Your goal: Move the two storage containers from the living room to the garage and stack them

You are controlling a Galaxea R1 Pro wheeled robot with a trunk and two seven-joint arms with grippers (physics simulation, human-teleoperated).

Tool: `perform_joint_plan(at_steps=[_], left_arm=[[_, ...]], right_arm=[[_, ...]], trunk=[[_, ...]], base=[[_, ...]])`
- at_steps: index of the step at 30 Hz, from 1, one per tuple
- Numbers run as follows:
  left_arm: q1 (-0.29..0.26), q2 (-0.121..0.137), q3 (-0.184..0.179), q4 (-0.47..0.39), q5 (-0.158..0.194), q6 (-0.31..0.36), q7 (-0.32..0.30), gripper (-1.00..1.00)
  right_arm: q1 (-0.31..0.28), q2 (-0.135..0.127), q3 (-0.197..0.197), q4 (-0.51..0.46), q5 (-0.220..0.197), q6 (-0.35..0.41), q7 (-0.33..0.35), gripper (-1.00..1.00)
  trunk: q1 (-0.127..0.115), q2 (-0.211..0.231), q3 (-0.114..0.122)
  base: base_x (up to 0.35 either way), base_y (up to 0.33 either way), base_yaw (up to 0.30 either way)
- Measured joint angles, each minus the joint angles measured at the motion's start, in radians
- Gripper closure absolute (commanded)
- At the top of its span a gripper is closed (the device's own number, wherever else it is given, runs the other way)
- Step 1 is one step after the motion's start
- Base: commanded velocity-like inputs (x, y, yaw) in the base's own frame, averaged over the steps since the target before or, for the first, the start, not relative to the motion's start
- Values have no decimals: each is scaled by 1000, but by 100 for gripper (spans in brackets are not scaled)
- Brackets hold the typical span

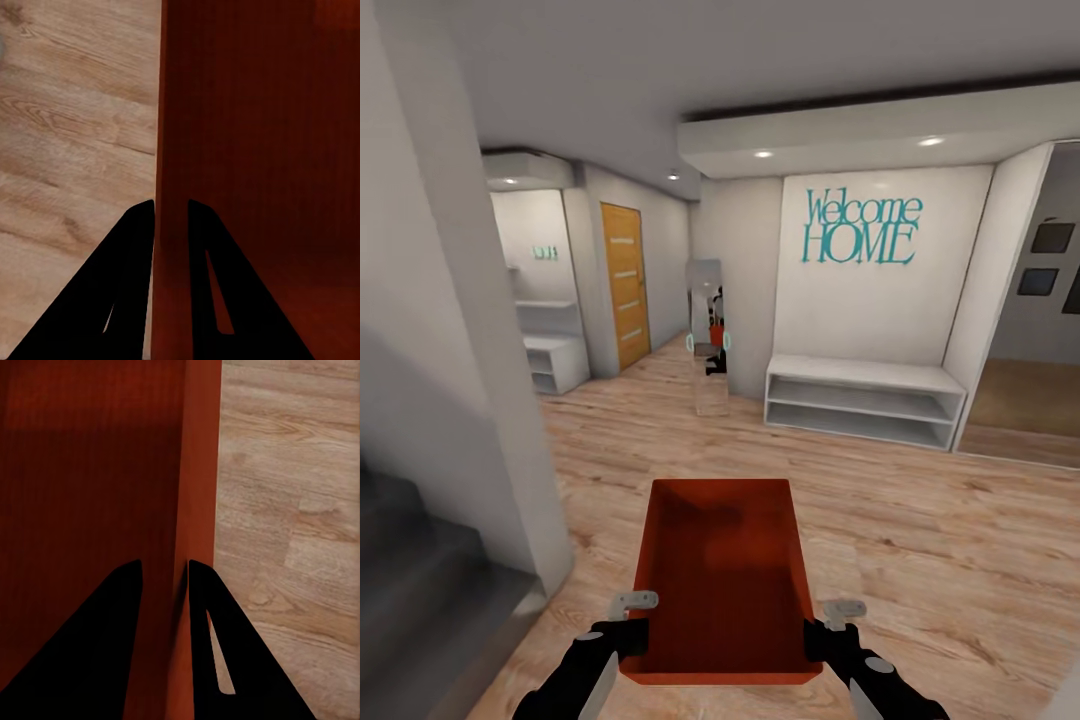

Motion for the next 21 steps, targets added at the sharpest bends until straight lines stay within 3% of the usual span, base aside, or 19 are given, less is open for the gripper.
perform_joint_plan(at_steps=[21], left_arm=[[0, 0, 0, 0, 0, 0, 0, 100]], right_arm=[[0, 0, 0, 0, 0, 0, 0, 100]], trunk=[[0, 0, -3]], base=[[329, 0, 0]])
